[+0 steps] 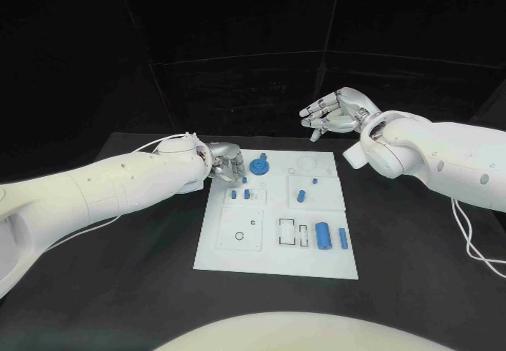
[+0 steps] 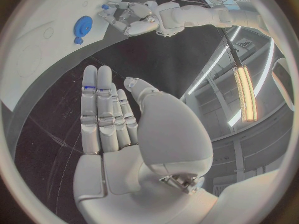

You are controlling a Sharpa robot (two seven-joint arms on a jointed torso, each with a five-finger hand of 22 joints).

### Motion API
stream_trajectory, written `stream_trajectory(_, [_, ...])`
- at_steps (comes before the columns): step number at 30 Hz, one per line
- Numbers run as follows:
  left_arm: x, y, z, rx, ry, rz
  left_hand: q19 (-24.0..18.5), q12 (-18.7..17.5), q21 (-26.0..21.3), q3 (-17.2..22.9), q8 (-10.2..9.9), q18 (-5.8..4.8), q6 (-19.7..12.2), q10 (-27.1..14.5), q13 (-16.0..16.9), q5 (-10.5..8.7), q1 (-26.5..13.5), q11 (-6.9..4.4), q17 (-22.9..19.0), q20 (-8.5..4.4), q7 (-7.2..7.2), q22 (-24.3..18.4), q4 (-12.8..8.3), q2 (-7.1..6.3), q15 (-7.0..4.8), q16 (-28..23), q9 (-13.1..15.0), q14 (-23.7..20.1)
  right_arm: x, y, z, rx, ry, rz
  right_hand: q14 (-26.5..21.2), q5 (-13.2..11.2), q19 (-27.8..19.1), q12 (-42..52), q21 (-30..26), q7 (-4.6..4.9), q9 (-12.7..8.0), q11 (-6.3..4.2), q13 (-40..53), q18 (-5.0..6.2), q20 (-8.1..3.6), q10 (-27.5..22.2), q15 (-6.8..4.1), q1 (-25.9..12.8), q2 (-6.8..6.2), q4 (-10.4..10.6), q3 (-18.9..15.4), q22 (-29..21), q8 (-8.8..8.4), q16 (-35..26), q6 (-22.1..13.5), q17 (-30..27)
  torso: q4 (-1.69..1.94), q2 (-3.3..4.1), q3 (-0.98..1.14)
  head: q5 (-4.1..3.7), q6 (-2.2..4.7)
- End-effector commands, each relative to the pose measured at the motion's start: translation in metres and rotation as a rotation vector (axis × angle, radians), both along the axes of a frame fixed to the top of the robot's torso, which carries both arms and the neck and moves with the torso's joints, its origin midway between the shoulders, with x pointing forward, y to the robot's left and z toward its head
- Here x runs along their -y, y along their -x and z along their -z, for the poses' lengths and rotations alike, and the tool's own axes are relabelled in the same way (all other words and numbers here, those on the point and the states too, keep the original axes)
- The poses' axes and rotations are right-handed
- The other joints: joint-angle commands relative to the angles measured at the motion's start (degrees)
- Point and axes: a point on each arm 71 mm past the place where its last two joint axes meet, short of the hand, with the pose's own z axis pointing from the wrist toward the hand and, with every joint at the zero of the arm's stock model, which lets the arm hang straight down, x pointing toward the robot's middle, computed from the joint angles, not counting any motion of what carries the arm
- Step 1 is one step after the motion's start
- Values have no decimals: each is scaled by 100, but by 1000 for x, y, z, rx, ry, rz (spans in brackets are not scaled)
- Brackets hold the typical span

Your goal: Assemble the parts on the task board

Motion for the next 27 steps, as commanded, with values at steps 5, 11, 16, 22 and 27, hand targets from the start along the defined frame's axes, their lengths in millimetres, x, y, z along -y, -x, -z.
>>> stream_trajectory(5, [-24,1,-11,61,120,-94,-6,6,-26,24,43,-90,103,98,27,12,17,10,-19,34,30,-3,4,53,50,-29,28,102,7,0,5,58,296,-54,288,-194,506,65,662,-180,6,-161,14,52,-225,397,-215,46,19,-190,98,388,109,1349,365,714,6,-12,1,-20,59])
stream_trajectory(11, [-59,2,-24,-36,579,-316,-215,44,-649,53,228,31,477,263,44,14,34,20,-411,52,65,-541,10,100,58,-211,84,-14,11,9,18,170,664,-107,274,-402,613,-8,1134,-295,9,-267,32,36,-255,546,-278,-2,-27,-305,204,706,125,2228,601,1185,-7,-2,3,-171,148])
stream_trajectory(16, [-67,7,-32,-160,960,-347,-831,-31,-2098,64,208,270,493,195,17,11,17,52,-1807,83,85,-1742,23,139,87,-986,41,-551,13,19,33,222,776,-105,278,-442,615,-135,1481,-274,-31,-234,15,-2,-240,431,-239,-91,-94,-302,237,1021,-19,2999,449,1788,-20,-1,-13,-309,238])
stream_trajectory(22, [-66,19,-42,-237,1192,-284,-1031,9,-2365,-61,175,289,450,179,29,9,-102,56,-2459,116,88,-1917,103,143,119,-1377,22,-886,15,29,49,249,827,-113,307,-479,678,-285,2031,-209,-24,-149,5,-85,-201,148,-177,-184,-174,-271,241,1622,-130,3661,305,2331,-38,10,-20,-404,268])
stream_trajectory(27, [-65,28,-46,-268,1297,-265,-1069,40,-2437,-154,171,291,449,190,35,12,-173,59,-2592,124,92,-1967,155,136,122,-1458,20,-964,11,37,61,252,863,-138,325,-574,737,-310,2642,-183,-11,-116,12,-161,-168,50,-145,-222,-210,-251,244,2294,-145,4384,320,2921,-29,3,-9,-408,238])
